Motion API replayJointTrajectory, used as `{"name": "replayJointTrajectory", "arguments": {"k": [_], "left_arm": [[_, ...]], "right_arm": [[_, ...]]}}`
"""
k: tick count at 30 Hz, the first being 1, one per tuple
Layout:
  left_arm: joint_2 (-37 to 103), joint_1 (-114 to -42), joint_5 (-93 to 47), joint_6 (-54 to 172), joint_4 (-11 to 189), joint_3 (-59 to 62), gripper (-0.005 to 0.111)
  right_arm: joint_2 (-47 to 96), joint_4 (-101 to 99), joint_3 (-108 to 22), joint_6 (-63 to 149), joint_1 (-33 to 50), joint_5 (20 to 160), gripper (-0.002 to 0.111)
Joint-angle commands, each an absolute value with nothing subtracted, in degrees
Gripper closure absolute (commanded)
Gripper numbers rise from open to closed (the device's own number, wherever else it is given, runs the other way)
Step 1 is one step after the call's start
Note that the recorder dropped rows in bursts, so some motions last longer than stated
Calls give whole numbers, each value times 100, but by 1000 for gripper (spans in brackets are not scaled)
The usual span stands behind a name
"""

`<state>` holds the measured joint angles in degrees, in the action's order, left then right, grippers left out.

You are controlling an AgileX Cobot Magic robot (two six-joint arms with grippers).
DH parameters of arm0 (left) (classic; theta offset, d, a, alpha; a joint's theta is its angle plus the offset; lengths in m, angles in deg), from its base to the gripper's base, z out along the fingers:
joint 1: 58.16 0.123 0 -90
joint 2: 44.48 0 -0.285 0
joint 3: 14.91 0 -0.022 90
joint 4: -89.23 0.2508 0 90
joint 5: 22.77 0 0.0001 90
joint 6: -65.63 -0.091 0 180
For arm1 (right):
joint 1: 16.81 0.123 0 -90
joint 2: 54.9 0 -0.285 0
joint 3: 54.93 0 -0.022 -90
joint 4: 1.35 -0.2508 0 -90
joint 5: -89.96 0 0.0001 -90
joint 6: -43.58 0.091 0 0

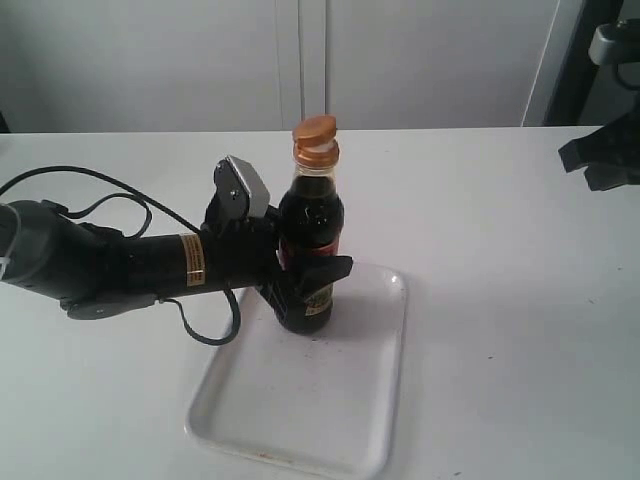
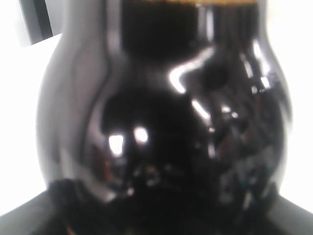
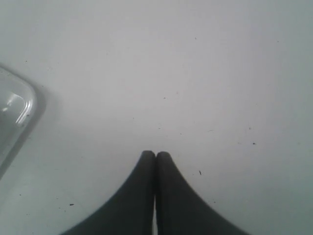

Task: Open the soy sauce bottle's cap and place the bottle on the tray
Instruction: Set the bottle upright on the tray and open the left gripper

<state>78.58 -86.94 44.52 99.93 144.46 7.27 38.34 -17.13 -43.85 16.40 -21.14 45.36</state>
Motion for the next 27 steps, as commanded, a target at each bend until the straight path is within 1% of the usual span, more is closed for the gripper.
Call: {"name": "replayJointTrajectory", "arguments": {"k": [1,2,3,4,5,8,9,12,14,16,27], "left_arm": [[7825,-8692,4719,10068,14387,687,107],[7825,-8692,4719,10068,14408,687,106],[7825,-8692,4719,10080,14423,687,103],[7825,-8692,4719,10096,14432,687,99],[7825,-8692,4719,10137,14432,687,93],[7825,-8692,4719,10176,14464,687,67],[7825,-8692,4719,10201,14490,687,55],[7803,-8692,4719,10377,14502,687,30],[7803,-8692,4719,10452,14519,687,21],[7794,-8692,4719,10460,14545,687,18],[7688,-8692,4719,10566,14573,687,18]], "right_arm": [[3843,-1761,-4426,1570,-2127,4552,108],[3843,-1761,-4426,1570,-2127,4552,108],[3843,-1761,-4426,1570,-2127,4552,108],[3843,-1761,-4426,1570,-2127,4552,108],[3843,-1761,-4426,1560,-2127,4552,108],[3843,-1761,-4426,1561,-2127,4536,108],[3843,-1761,-4426,1561,-2127,4536,108],[3843,-1761,-4426,1561,-2127,4536,108],[3843,-1761,-4426,1561,-2127,4536,108],[3843,-1761,-4426,1561,-2127,4536,108],[3843,-1761,-4426,1532,-2127,4536,108]]}}
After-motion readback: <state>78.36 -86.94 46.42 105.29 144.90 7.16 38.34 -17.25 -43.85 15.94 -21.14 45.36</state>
